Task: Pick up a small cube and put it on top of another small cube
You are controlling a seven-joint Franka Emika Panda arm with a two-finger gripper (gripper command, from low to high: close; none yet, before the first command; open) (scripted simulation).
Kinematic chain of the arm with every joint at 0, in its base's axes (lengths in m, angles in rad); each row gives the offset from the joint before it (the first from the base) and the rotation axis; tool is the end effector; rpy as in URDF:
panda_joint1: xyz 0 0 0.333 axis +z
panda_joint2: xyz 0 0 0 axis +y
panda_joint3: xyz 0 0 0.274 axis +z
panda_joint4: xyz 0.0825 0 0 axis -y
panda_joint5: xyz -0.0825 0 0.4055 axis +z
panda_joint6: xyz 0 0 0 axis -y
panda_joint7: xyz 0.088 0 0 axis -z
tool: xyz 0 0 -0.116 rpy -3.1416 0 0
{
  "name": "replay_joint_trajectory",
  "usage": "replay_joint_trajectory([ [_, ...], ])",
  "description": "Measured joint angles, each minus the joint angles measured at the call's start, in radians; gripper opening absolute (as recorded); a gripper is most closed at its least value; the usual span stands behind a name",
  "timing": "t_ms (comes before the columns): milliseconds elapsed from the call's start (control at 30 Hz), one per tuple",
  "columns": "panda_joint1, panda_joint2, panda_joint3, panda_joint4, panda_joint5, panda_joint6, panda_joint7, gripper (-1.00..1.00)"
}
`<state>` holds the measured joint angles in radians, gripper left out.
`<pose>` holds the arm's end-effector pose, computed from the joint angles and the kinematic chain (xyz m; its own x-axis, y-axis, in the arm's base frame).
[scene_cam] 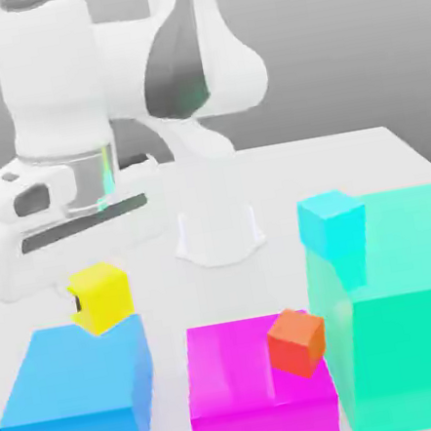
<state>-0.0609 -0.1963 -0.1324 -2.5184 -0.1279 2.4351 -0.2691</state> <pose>0.4719 -0.0912 0.2952 0.9812 0.1722 0.0872 0.1639 -0.9820 0.0941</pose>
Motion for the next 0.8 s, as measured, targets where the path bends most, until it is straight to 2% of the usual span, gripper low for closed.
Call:
replay_joint_trajectory([
  [367, 0.203, -0.09, 0.122, 0.04, 0.007, -0.119, -0.341, -1.0],
  [533, 0.24, -0.019, 0.117, -0.045, 0.107, -0.068, -0.365, -1.0],
  [667, 0.246, 0.093, 0.117, -0.089, 0.132, 0.067, -0.371, -1.0],
  [700, 0.245, 0.123, 0.116, -0.098, 0.129, 0.106, -0.37, 1.0],
  [800, 0.245, 0.123, 0.116, -0.098, 0.129, 0.106, -0.37, 1.0],
])
